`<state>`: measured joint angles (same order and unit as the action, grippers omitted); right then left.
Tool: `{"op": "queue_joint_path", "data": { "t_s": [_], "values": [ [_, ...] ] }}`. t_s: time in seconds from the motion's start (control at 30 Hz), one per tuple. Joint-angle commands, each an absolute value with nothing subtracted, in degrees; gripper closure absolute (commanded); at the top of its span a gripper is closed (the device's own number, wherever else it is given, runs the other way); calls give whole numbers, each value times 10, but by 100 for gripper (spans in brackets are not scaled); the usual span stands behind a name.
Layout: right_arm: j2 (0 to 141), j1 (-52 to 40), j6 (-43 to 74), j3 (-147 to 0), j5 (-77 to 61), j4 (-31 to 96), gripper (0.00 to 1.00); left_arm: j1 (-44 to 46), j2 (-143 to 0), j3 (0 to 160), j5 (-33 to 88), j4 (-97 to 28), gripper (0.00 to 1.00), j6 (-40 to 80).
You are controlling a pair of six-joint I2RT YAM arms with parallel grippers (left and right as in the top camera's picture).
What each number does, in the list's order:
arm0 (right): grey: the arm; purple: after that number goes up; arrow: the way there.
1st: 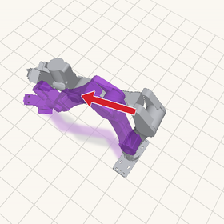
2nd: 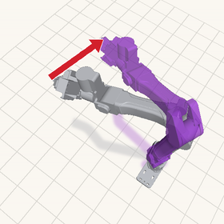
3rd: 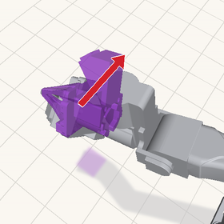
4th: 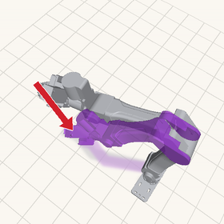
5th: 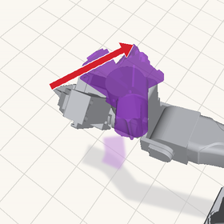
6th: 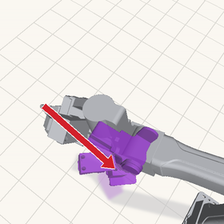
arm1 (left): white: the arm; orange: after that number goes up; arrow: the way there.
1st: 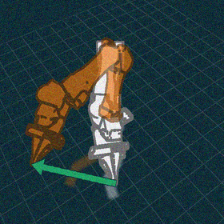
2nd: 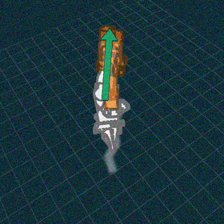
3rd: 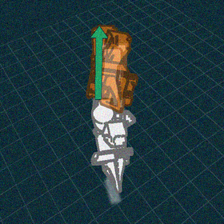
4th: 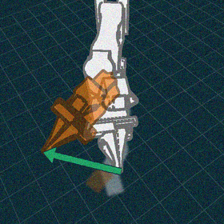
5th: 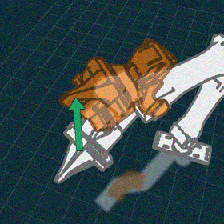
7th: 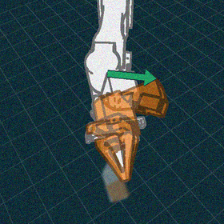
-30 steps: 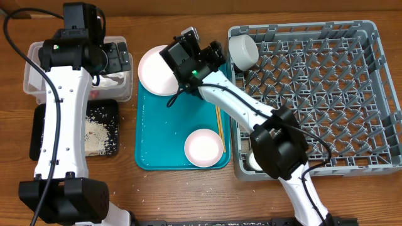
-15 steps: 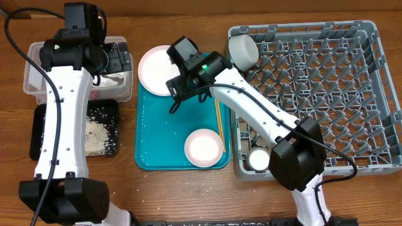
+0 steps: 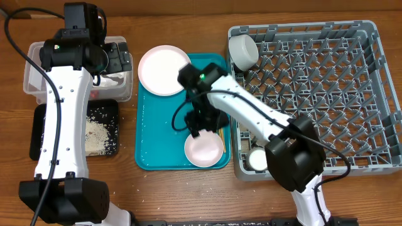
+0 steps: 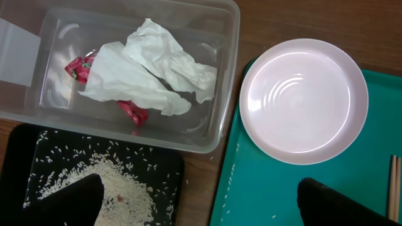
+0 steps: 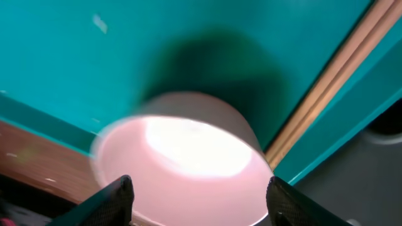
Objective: Sort waste into correct bins and load items into the dishwasher
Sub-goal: 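Move the right gripper back to the teal tray over the white bowl, then grasp the white bowl rim with the right gripper and lift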
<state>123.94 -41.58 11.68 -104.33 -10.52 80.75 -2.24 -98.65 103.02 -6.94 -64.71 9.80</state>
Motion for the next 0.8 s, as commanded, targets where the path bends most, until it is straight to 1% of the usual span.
{"op": "queue_joint_path", "data": {
  "t_s": [0.0,0.13,0.2,0.27,0.3,0.33,0.4,0.5,0.6,0.7,0.77],
  "values": [
    [1234,-418,100,-995,-53,793,31,-18,-991,1043,-77,-645,0,90],
    [1234,-418,85,-966,-39,761,32,-18,-991,1043,-77,-645,0,90],
    [1234,-418,83,-966,-39,754,37,-19,-991,1043,-77,-645,0,90],
    [1234,-418,72,-966,-39,750,46,-18,-991,1043,-77,-645,0,90],
    [1234,-418,72,-966,-39,748,57,-18,-991,1043,-77,-645,0,90],
    [1234,-418,72,-966,-39,746,77,-18,-991,1043,-77,-645,0,90],
    [1234,-418,72,-971,-41,749,95,-18,-991,1043,-77,-645,0,90],
    [1232,-417,73,-995,-42,763,96,-18,-991,1043,-77,-645,0,90],
    [1228,-415,78,-1051,-48,791,96,-18,-991,1043,-77,-645,0,90],
    [1218,-410,99,-1147,-40,831,96,-18,-991,1043,-77,-645,0,90],
    [1207,-402,124,-1206,-8,853,96,-18,-991,1043,-77,-645,0,90]
  ]
}}
